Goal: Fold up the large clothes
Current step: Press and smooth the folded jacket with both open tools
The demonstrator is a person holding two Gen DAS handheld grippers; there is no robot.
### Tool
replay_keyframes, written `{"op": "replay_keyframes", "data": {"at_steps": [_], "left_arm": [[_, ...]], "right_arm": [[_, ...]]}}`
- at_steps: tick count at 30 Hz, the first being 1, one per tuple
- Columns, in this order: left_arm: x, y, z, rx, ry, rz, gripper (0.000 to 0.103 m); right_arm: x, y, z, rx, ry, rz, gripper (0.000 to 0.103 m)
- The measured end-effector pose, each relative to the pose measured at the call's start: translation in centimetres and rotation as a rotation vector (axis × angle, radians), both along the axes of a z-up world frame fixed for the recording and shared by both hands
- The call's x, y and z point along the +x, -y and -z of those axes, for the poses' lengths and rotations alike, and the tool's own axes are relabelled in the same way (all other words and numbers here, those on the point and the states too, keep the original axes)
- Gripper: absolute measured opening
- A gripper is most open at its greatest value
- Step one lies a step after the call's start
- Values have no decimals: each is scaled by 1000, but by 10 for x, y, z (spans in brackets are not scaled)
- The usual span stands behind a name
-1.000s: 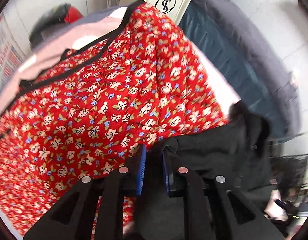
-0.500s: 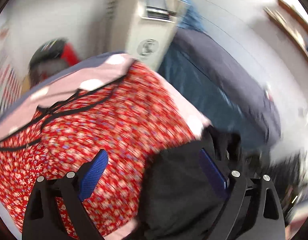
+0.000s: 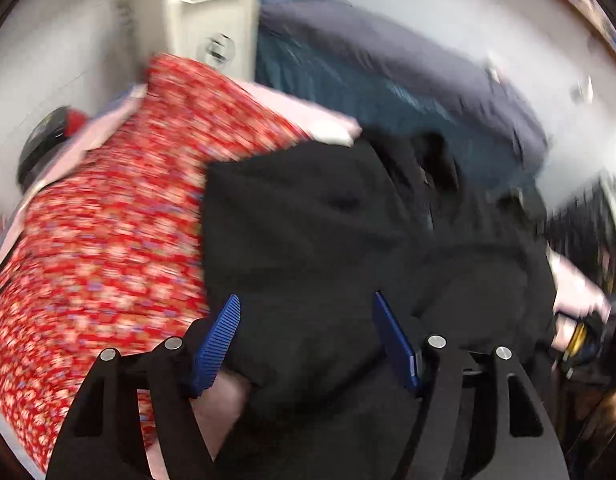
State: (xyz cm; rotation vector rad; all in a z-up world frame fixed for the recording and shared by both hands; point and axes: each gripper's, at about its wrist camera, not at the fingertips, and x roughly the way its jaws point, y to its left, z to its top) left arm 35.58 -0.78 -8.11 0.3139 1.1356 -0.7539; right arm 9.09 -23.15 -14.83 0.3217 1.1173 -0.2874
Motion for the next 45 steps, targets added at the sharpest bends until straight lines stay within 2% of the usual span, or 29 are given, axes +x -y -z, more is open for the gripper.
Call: {"op": "replay_keyframes", "data": {"at_steps": [2, 4, 5, 6, 7, 8, 9, 10, 11, 15, 18, 20, 24, 29, 33, 41, 45], "left_arm": [[-10, 21, 22, 44, -20, 63, 66], [-17, 38, 44, 125, 12, 103, 69], [-17, 48, 63, 207, 38, 109, 71], [-17, 52, 74, 251, 49, 105, 73], [-16, 54, 87, 292, 56, 104, 79], [-17, 57, 101, 329, 63, 125, 85], [-19, 58, 108, 353, 77, 144, 86], [-22, 58, 112, 361, 109, 164, 88], [-23, 57, 112, 354, 123, 167, 88], [-25, 53, 104, 353, 126, 179, 89], [-38, 40, 79, 288, 189, 173, 92], [-46, 22, 60, 214, 193, 140, 97], [-60, -21, 46, 168, 158, 42, 97], [-76, -97, 44, 202, 140, -101, 96], [-93, -147, 45, 242, 106, -152, 96], [-131, -199, 43, 203, 20, -197, 95], [-154, -213, 48, 207, -25, -180, 95]], "right_arm": [[10, 1, 5, 1, 8, -12, 87], [22, 4, 15, 4, -5, -30, 87], [28, 4, 24, 15, -35, -39, 87], [32, 5, 38, 21, -87, -31, 87], [34, 8, 50, 26, -132, -19, 87], [35, 12, 63, 45, -183, -8, 87], [32, 20, 87, 93, -276, 12, 87], [29, 24, 95, 112, -286, 29, 87], [24, 27, 93, 126, -236, 40, 87], [7, 30, 79, 148, -201, 77, 87], [-11, 27, 60, 141, -147, 117, 87], [-26, 25, 51, 156, -118, 150, 87], [-67, 20, 40, 185, -72, 240, 87], [-123, 15, 42, 180, -89, 307, 87], [-166, 1, 46, 200, -126, 334, 87], [-223, -37, 59, 215, -177, 342, 87], [-258, -58, 74, 234, -228, 355, 87]]}}
